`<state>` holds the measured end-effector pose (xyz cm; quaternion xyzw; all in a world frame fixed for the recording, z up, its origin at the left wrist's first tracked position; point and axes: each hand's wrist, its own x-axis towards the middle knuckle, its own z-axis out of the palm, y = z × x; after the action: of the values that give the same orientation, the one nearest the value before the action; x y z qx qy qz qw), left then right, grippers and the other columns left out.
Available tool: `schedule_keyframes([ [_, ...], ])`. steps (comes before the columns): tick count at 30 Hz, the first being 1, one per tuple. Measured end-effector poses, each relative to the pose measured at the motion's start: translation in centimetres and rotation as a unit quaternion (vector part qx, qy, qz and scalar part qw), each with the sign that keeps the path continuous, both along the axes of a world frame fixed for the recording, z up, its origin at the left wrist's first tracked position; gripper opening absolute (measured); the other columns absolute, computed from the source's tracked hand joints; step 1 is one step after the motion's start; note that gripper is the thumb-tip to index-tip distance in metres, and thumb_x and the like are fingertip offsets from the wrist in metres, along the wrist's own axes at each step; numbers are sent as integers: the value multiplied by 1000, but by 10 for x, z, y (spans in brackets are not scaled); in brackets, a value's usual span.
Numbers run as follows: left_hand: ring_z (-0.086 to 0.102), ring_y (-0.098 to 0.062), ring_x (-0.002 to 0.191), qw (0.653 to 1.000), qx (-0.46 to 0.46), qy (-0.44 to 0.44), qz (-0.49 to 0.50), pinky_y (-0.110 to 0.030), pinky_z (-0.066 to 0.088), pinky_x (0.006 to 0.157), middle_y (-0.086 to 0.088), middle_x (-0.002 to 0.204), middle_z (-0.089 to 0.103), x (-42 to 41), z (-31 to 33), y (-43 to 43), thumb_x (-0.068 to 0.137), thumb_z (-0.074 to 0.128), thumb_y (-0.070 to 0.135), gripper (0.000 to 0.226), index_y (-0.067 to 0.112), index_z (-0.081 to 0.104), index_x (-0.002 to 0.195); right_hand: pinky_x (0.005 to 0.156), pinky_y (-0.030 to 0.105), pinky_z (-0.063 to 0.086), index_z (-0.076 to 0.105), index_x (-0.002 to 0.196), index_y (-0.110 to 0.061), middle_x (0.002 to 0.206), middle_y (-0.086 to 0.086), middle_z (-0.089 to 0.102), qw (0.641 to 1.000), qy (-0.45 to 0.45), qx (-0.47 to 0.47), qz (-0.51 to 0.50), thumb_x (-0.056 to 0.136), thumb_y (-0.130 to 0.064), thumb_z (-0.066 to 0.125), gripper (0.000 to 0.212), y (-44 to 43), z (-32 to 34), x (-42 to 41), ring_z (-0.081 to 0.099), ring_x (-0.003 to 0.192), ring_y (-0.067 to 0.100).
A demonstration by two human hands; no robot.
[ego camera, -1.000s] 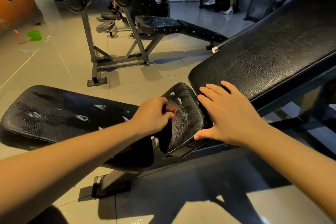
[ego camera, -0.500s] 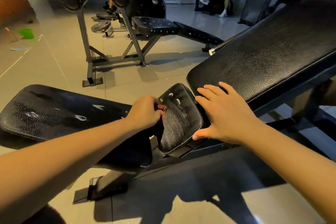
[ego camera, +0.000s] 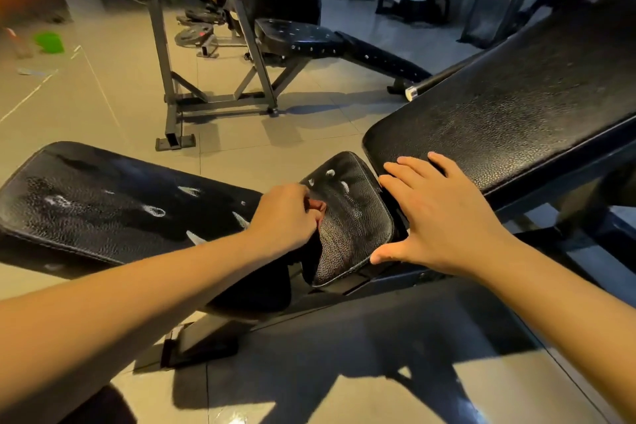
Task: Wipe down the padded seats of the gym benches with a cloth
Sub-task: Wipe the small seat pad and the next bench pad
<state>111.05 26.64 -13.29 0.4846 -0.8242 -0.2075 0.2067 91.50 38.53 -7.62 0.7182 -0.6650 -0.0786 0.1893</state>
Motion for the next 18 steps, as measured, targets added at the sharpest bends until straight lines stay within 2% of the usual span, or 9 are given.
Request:
schedule_keyframes([
  [4, 64, -12, 94, 988, -47, 37, -142, -30, 49, 81, 8, 94, 72, 1, 5, 42, 90, 69, 30, 7, 24, 70, 93, 117, 55, 34, 57, 139, -9, 146, 11, 56, 1000, 8, -3, 3, 66, -98, 33, 118, 0, -2, -1, 47, 140, 30],
  [6, 64, -16, 96, 993, -63, 21, -100, -27, 43, 78, 5, 97, 73, -1, -2, 15, 92, 67, 28, 7, 23, 71, 94, 117, 55, 34, 57, 139, -9, 147, 10, 56, 1000, 6, -5, 4, 66, -98, 33, 118, -1, -2, -2, 47, 140, 29],
  [8, 66, -25, 100, 999, -39, 11, -24, -29, 41, 78, -3, 99, 74, -1, -7, -17, 94, 66, 27, 11, 19, 73, 98, 117, 56, 35, 57, 139, -10, 146, 10, 56, 1000, 0, -7, 5, 65, -98, 33, 118, -1, -2, -1, 48, 140, 29],
  [10, 65, -27, 99, 999, -29, 15, 11, -30, 41, 77, -3, 97, 73, -3, -7, -24, 95, 65, 28, 13, 18, 73, 99, 116, 56, 35, 58, 138, -10, 145, 10, 57, 1000, -4, -5, 4, 64, -98, 33, 118, 0, -3, -1, 49, 139, 29],
  [15, 61, -12, 84, 981, -75, 102, -147, -36, 48, 74, 11, 84, 67, -15, 9, 31, 92, 66, 38, 13, 26, 65, 88, 116, 56, 36, 60, 134, -6, 143, 11, 59, 1000, -2, -14, 11, 65, -96, 34, 117, 1, -2, -1, 50, 138, 30],
  [16, 60, -13, 84, 979, -86, 103, -154, -36, 47, 74, 11, 84, 65, -17, 7, 27, 93, 65, 37, 13, 26, 63, 88, 116, 56, 36, 61, 134, -6, 142, 11, 59, 1000, 0, -16, 11, 65, -96, 34, 117, 1, -2, -1, 50, 138, 30],
  [18, 62, -19, 89, 987, -79, 97, -98, -37, 47, 75, 7, 89, 67, -21, -1, 0, 93, 65, 36, 13, 22, 65, 91, 116, 56, 36, 61, 134, -6, 142, 11, 59, 1000, 3, -14, 11, 64, -97, 34, 118, 0, -3, -1, 50, 138, 30],
])
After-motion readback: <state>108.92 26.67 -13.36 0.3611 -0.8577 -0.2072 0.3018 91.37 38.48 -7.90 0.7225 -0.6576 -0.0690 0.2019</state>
